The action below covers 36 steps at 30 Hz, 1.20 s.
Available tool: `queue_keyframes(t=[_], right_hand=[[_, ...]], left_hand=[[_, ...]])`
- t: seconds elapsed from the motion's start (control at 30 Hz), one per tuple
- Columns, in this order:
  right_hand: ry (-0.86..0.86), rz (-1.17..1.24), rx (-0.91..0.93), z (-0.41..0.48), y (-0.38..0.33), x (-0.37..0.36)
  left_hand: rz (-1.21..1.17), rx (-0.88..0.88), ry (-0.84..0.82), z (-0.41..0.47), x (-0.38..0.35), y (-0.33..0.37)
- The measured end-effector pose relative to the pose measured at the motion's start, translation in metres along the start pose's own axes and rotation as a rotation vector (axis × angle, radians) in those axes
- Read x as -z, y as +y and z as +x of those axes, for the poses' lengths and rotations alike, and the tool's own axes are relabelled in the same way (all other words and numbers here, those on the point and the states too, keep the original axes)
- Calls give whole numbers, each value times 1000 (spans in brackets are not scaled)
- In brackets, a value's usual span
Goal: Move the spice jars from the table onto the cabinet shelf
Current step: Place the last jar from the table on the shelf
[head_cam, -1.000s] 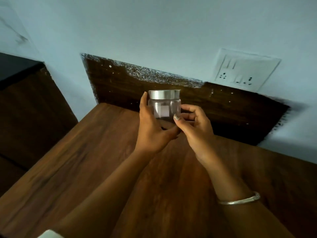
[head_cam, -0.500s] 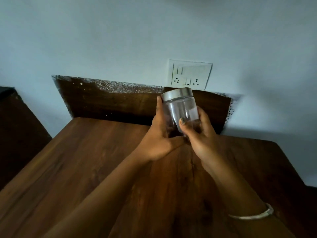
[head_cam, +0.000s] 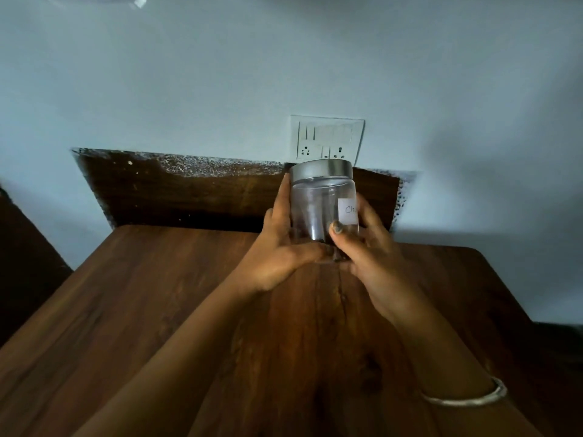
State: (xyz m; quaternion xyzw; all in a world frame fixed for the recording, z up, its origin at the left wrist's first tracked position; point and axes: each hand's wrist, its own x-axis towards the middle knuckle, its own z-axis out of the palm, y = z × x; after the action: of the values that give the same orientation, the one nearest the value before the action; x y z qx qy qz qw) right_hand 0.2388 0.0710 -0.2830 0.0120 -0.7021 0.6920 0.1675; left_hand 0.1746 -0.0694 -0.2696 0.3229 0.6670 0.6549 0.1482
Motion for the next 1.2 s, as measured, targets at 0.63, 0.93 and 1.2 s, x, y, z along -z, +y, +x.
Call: queue_keyframes(t=[0.63, 0.93, 1.2], right_hand=[[-268, -234, -123, -11, -18, 22], [-227, -337, -36, -12, -18, 36], [75, -588, 177, -1, -44, 70]], left_hand=[[73, 55, -220, -12, 21, 2], [428, 40, -173, -12, 9, 11], [727, -181, -81, 34, -26, 40]])
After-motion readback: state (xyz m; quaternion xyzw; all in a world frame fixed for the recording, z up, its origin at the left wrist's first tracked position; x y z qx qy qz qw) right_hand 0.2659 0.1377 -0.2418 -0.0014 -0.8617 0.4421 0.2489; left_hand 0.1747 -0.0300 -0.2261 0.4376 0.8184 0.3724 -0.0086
